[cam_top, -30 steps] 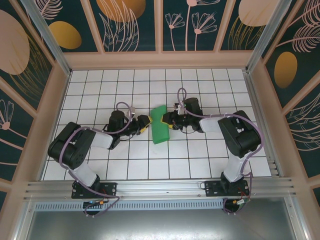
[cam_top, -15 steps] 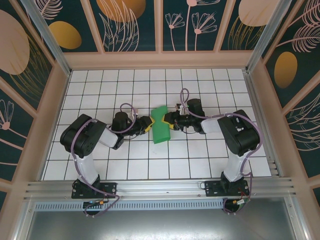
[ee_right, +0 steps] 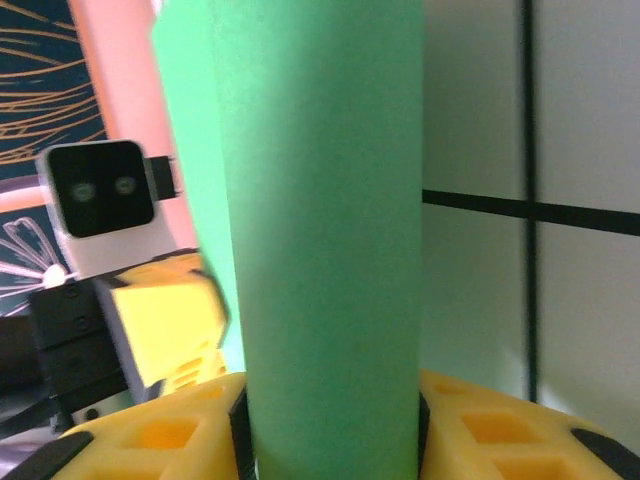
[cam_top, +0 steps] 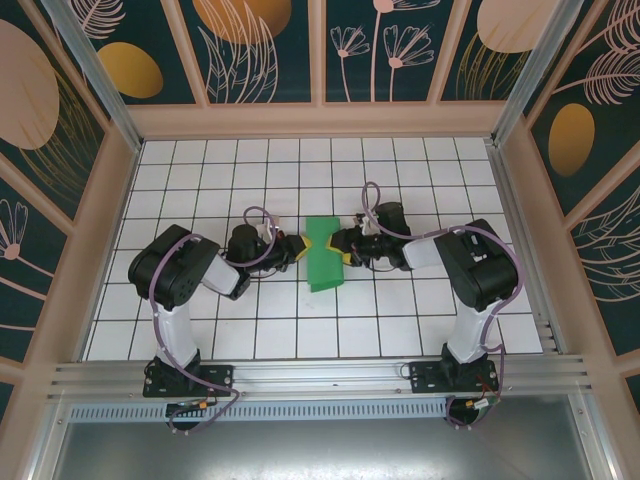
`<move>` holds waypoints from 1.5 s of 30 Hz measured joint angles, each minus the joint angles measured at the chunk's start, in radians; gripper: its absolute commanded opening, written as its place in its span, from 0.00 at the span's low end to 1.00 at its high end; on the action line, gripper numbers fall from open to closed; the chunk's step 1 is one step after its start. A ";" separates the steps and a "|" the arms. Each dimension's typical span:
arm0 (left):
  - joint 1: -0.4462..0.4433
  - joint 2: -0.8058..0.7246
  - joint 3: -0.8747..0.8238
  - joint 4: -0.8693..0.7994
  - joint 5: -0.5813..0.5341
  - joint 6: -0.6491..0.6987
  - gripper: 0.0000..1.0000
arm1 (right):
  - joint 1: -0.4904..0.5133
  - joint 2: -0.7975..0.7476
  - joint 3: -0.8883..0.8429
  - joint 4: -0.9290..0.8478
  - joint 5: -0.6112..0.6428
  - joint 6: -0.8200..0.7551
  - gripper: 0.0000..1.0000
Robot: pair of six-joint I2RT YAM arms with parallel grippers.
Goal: Fold a paper plane with a square sheet of paper (pick it up from the middle)
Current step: Fold the square sheet of paper in half at the center of the table.
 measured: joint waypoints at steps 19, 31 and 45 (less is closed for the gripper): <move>-0.053 0.000 0.034 -0.111 -0.069 0.063 0.00 | 0.013 -0.101 0.060 -0.373 0.206 -0.201 0.75; -0.113 0.000 0.051 -0.142 -0.135 0.066 0.00 | -0.010 -0.119 0.103 -0.540 0.240 -0.389 0.65; -0.113 0.008 0.062 -0.168 -0.145 0.066 0.16 | -0.013 -0.082 0.123 -0.580 0.234 -0.459 0.52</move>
